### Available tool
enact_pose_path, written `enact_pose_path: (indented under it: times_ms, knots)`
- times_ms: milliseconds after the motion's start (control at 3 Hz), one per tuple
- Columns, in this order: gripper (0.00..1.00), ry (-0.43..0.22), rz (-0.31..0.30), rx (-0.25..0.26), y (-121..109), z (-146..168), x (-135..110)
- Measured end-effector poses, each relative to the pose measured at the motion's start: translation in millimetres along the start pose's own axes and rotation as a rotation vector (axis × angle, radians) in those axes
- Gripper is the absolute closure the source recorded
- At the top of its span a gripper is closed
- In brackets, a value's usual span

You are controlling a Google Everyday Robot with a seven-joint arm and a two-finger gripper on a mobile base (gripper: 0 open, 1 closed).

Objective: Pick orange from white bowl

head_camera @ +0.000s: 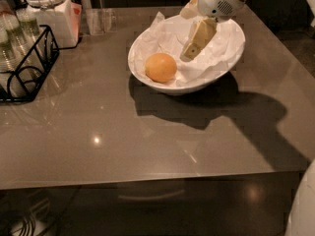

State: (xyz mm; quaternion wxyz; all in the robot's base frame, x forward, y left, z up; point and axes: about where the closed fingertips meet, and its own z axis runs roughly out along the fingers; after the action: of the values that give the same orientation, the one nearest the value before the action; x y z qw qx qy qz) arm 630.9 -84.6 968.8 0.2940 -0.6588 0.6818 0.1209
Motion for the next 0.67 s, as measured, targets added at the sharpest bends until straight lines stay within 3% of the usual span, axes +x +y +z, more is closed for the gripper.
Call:
enact_pose_path:
  times_ms: [333,667]
  knots:
    - [0.36,0.0,0.0,0.0,0,0,0]
    - [0.2,-0.024,0.013,-0.044,-1,20,2]
